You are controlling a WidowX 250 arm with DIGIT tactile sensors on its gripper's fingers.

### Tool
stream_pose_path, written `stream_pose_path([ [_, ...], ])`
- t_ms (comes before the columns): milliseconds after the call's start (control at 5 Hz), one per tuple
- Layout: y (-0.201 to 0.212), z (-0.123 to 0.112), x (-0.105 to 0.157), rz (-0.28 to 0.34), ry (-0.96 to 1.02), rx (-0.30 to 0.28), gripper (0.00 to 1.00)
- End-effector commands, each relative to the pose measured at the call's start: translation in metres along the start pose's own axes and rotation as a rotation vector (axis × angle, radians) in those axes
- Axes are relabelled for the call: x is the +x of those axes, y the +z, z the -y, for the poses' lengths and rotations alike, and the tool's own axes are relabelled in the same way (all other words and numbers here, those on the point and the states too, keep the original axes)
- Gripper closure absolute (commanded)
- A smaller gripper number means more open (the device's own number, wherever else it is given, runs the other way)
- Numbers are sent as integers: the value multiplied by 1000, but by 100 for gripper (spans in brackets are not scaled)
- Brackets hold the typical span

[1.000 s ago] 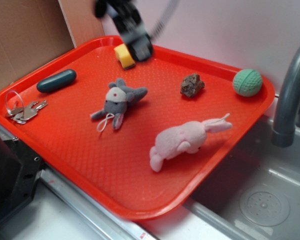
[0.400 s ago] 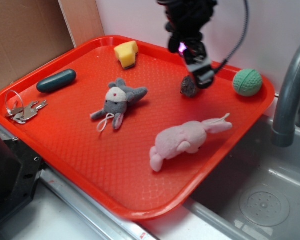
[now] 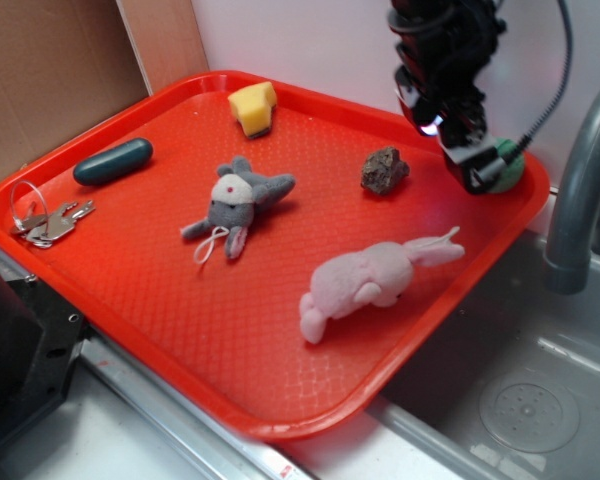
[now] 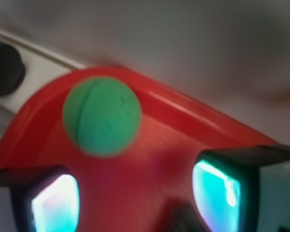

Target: Grab the green ball.

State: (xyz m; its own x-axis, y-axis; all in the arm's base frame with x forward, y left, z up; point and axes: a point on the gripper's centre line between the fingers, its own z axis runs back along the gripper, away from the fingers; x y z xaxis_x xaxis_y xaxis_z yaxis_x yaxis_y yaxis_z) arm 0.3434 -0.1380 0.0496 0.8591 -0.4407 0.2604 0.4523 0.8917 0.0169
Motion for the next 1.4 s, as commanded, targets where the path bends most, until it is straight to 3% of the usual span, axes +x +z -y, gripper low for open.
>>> stream_pose_path([
  [0,-6,25,16,54,-5,-61,0],
  [200,-11,32,4,39,7,-50,100],
  [400,-1,39,-13,34,-5,-12,100],
  [600,17,7,17,32,4,56,100],
  [800,49,-3,10,63,29,98,100],
  [1000,86,-2,-17,132,41,109,100],
  [1200,114,6,-36,115,67,71,100],
])
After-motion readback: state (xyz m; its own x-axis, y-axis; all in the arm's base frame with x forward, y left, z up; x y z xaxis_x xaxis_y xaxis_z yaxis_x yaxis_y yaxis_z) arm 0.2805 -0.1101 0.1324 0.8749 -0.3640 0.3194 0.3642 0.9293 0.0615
